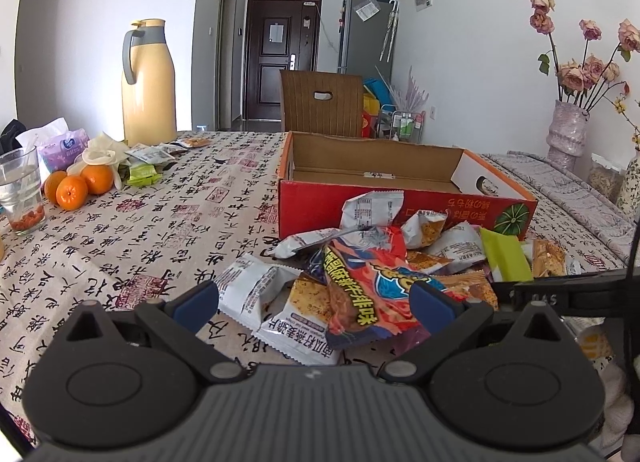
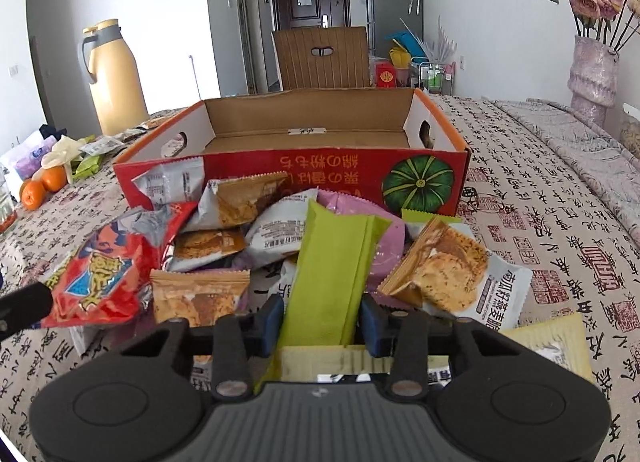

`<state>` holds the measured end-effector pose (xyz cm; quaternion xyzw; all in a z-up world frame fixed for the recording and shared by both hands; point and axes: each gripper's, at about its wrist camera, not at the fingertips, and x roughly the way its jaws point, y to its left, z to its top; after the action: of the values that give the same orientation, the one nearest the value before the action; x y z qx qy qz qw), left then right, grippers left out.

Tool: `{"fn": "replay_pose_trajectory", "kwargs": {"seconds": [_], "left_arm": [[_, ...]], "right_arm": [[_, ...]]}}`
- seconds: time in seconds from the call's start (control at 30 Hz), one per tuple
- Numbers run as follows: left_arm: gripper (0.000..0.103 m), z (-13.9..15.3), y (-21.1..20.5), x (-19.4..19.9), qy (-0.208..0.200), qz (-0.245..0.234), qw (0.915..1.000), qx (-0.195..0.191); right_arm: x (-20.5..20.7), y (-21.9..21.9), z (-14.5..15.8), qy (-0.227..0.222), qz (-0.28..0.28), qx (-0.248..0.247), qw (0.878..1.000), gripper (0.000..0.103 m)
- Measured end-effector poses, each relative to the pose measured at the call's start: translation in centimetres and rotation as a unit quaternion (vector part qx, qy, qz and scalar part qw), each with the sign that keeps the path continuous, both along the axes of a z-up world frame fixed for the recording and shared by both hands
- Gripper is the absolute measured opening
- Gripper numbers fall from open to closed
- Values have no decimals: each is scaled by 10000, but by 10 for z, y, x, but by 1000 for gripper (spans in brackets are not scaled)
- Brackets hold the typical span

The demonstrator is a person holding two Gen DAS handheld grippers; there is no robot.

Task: Organize snacks
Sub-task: 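Grasp the green stick snack with the right gripper while the left gripper grasps the colourful chip bag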

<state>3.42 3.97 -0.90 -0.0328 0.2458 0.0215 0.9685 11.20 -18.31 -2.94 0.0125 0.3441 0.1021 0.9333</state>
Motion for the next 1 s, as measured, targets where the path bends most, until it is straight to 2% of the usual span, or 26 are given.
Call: {"fn": "replay_pose_trajectory", "kwargs": {"seconds": [0.27, 0.57, 0.77, 1.0], "left_arm": [[103, -1, -1, 4, 89, -22, 10000, -16], [103, 15, -8, 19, 137, -70, 9999, 35], [103, 21, -27, 50, 449, -88, 9988, 176], [103, 8, -39, 85, 1033, 224, 9943, 165]], "right_arm": [[-1, -10, 11, -232, -75, 303, 9992, 34], [-8, -25, 42, -840, -116, 709, 9939, 34], [-6, -38, 52, -1021, -175, 839, 9911, 34], [-4, -46, 51, -1059, -129, 934, 9899, 34]]}}
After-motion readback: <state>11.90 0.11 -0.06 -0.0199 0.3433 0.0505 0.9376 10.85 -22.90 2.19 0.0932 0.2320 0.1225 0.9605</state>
